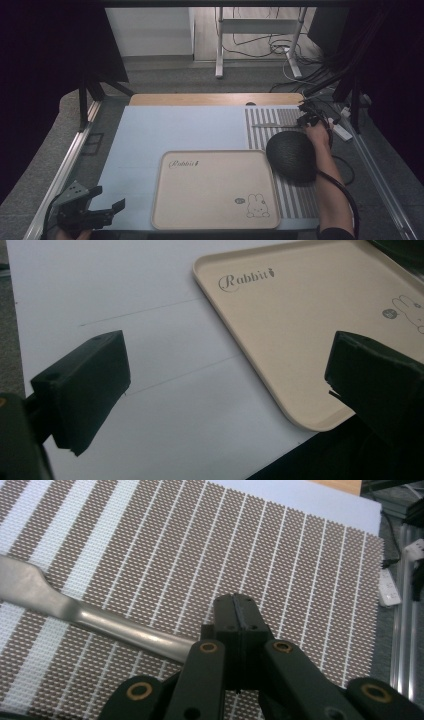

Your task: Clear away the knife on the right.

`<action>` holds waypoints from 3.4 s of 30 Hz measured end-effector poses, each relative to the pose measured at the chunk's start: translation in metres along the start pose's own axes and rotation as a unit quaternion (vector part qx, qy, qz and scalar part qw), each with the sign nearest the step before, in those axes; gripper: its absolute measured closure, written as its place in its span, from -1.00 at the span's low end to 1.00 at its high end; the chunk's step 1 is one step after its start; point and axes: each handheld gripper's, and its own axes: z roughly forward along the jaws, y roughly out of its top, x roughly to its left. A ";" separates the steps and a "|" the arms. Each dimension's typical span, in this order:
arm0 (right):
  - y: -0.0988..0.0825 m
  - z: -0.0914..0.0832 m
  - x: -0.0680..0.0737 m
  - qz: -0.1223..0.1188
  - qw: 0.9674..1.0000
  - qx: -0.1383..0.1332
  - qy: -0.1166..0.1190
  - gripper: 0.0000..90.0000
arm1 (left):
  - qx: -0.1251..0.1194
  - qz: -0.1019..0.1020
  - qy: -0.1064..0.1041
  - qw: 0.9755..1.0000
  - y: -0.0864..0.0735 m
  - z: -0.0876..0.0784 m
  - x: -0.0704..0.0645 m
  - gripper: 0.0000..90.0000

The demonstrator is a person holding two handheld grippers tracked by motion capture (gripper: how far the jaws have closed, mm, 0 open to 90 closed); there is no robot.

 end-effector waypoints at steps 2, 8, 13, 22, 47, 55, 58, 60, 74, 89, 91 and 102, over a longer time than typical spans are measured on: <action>-0.001 -0.002 -0.001 0.001 1.000 0.012 0.002 1.00 | 0.000 0.000 0.001 1.000 0.000 0.000 0.000 -0.90; -0.009 -0.012 -0.004 0.013 0.998 0.046 0.043 1.00 | -0.002 -0.001 0.001 1.000 -0.001 -0.001 0.000 -0.90; -0.016 -0.020 -0.003 -0.017 0.995 0.073 0.068 1.00 | -0.001 0.000 0.002 1.000 -0.001 -0.001 -0.001 -0.90; -0.021 -0.024 -0.005 -0.018 0.994 0.076 0.078 1.00 | 0.001 0.001 0.002 1.000 0.000 0.000 -0.001 -0.90; 0.022 -0.020 0.043 -0.019 0.998 0.035 0.056 -1.00 | 0.001 0.002 0.001 1.000 0.000 0.000 -0.001 -0.90; 0.018 0.003 0.040 -0.021 0.996 0.059 0.059 -0.85 | 0.001 0.002 0.001 1.000 0.000 0.000 -0.001 -0.90; 0.015 0.008 0.035 -0.022 0.996 0.071 0.051 -0.71 | 0.001 0.001 0.001 1.000 0.000 0.000 -0.001 -0.90; 0.014 0.008 0.032 -0.015 0.996 0.066 0.056 -0.60 | 0.000 0.001 0.001 1.000 0.000 0.000 -0.001 -0.90; 0.007 -0.006 0.011 -0.032 0.994 0.067 0.080 0.78 | 0.001 0.001 0.003 1.000 -0.001 -0.001 -0.001 -0.90; -0.005 -0.023 -0.020 0.005 0.996 0.049 0.069 0.79 | 0.002 0.002 0.004 1.000 0.000 0.000 -0.001 -0.90; -0.006 -0.024 -0.022 0.009 0.997 0.045 0.070 0.79 | 0.002 0.002 0.004 1.000 0.000 0.000 -0.001 -0.90; -0.003 -0.043 -0.030 0.018 0.997 0.014 0.073 0.79 | 0.000 0.002 0.003 1.000 0.000 0.000 -0.001 -0.90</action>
